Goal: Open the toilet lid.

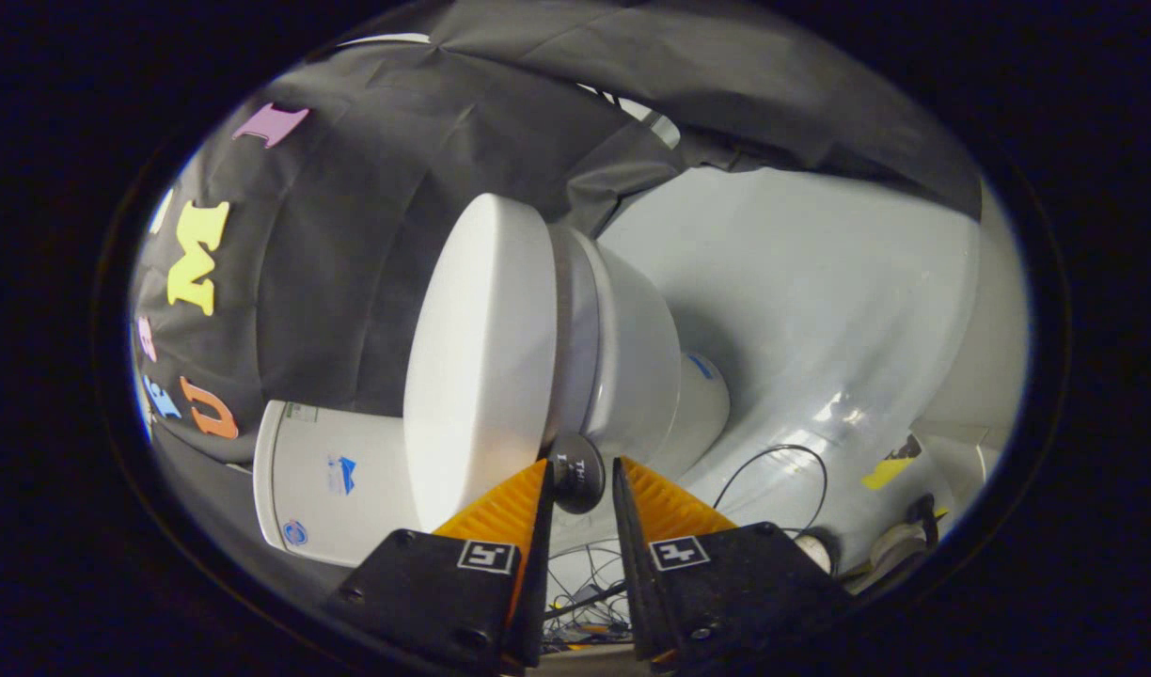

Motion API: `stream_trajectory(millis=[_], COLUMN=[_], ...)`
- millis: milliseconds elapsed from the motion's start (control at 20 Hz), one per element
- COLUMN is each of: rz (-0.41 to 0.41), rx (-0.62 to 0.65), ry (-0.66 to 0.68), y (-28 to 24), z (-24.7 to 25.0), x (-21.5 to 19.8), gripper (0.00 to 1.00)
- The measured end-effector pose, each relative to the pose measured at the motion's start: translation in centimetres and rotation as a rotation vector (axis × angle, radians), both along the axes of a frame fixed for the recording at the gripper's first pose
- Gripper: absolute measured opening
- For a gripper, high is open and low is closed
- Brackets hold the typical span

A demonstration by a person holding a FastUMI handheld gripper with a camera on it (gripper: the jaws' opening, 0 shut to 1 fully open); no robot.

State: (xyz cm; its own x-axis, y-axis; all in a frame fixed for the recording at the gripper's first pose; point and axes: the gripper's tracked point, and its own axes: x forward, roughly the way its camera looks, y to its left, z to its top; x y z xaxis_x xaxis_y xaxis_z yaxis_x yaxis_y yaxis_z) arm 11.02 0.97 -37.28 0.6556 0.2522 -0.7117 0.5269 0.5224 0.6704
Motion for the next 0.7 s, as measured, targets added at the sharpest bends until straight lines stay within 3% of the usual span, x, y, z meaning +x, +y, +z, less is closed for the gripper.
stream_trajectory(millis=[100,400,700], rz=[-0.013,-0.067,-0.045], rx=[-0.008,0.076,0.069], ry=[0.026,0.045,0.039], y=[-0.3,-0.1,0.7], z=[-0.2,0.3,1.1], x=[0.3,1.0,0.8], gripper=[0.30,0.23,0.13])
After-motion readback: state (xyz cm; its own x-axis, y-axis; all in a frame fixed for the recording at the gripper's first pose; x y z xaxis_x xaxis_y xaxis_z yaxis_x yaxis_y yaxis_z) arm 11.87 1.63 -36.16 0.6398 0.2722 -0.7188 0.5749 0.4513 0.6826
